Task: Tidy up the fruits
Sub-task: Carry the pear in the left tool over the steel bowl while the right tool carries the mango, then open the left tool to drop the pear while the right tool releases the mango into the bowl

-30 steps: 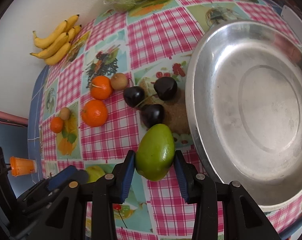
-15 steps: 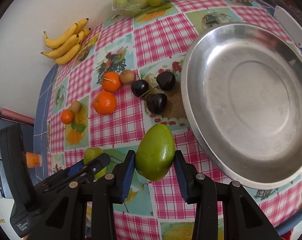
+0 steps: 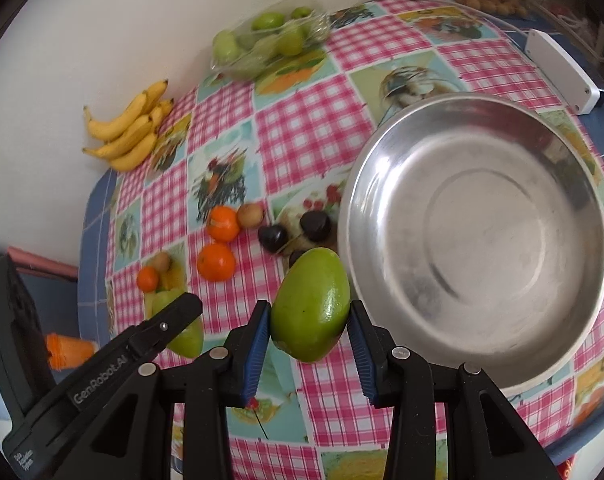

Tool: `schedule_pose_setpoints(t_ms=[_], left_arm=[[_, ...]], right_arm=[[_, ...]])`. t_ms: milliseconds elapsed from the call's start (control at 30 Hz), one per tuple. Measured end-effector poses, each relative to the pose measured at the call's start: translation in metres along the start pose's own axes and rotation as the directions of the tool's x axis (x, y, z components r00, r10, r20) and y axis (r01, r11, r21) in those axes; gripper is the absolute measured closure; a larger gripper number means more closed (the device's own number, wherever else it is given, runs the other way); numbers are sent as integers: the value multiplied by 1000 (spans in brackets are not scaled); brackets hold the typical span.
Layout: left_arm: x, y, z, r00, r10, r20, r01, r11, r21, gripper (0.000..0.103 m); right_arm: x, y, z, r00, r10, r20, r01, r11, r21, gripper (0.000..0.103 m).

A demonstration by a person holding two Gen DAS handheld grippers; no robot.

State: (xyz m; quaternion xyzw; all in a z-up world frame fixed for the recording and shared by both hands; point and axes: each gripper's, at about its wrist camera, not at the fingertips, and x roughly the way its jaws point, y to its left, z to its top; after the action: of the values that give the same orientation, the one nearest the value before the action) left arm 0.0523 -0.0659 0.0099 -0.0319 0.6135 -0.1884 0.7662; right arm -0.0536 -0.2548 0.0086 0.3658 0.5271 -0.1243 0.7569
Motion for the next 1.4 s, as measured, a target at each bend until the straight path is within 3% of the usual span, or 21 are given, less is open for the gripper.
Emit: schedule_pose_setpoints(t_ms=[333,467,667,800,1100,1400], left_arm=[[16,-58,6,999,-35,-16,36,992,122,61],[25,-87,4,998,-62,-33,67,981,180,61],[41,-126,-7,994,-90,-62,104,956,275,61],[55,-140,-16,992,-91,-83,113,937,330,61],[85,-142,-28,984,-41,-172,99,934,343,61],[64,-150,-29,988,-77,-137,123,922,367,61]], right_arm=[[-13,-63,24,988,-133,74,124,986,113,61],[-20,-94,28,968,-231,94,213,962,173,61],[-25,-128,33,944,-316,96,285,927,245,61],[-23,-132,35,943,-318,94,287,925,248,61],[1,-126,30,943,-331,31,317,924,213,61],[-7,-119,25,936,-348,52,332,922,197,61]])
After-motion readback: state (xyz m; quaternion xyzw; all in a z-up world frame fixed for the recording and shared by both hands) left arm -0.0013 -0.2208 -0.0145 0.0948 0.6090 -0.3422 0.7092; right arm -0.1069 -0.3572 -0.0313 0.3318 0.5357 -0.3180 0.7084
